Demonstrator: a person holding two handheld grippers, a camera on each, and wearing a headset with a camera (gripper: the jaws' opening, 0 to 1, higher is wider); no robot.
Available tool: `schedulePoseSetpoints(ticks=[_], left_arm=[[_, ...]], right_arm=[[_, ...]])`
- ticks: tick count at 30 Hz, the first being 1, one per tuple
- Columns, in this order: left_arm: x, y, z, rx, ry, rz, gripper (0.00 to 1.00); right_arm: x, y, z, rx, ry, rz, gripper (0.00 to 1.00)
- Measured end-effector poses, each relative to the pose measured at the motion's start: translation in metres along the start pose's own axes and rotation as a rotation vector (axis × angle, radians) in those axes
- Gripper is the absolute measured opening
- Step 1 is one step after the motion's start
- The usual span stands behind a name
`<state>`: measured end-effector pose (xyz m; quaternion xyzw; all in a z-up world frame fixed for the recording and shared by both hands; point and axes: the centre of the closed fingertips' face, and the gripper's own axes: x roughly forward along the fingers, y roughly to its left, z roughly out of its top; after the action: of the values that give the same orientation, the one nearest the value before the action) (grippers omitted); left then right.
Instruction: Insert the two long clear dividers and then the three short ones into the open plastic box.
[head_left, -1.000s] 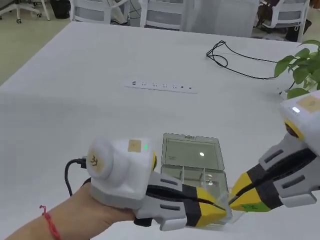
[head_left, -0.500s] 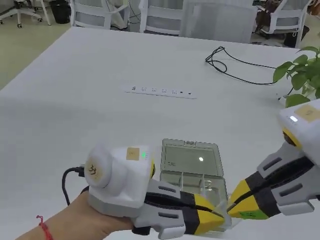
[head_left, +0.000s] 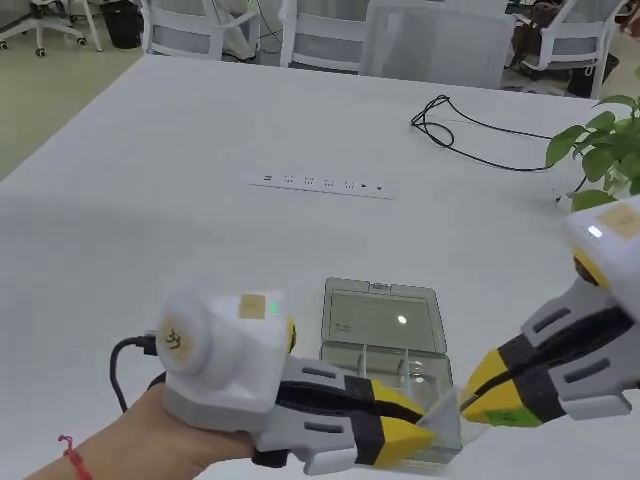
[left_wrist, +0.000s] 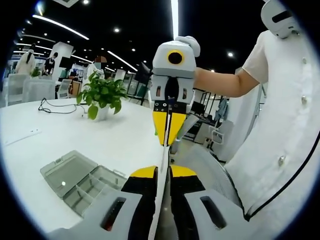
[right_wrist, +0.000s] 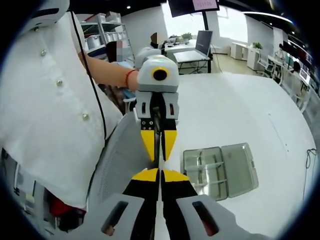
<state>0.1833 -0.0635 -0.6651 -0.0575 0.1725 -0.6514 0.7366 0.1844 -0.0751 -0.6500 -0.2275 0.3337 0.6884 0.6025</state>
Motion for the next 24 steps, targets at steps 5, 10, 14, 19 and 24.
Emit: schedulePoseSetpoints(ticks=[5, 10, 14, 19, 24], left_arm=[[-0.008, 0.009, -0.002, -0.009, -0.003, 0.042, 0.14], [-0.017, 0.018, -0.007, -0.014, 0.005, 0.086, 0.22], [-0.025, 0.026, -0.011, -0.019, 0.011, 0.127, 0.33], [-0.033, 0.035, -0.017, -0.037, 0.026, 0.168, 0.43], [-0.041, 0.043, -0.021, -0.036, 0.027, 0.204, 0.55]], right_arm=[[-0.002, -0.009, -0.005, 0.005, 0.017, -0.035, 0.03], [-0.004, -0.021, -0.012, 0.005, 0.040, -0.067, 0.03], [-0.004, -0.033, -0.017, 0.004, 0.064, -0.100, 0.03], [-0.002, -0.043, -0.024, -0.001, 0.095, -0.121, 0.03], [0.003, -0.056, -0.031, -0.006, 0.122, -0.142, 0.03]])
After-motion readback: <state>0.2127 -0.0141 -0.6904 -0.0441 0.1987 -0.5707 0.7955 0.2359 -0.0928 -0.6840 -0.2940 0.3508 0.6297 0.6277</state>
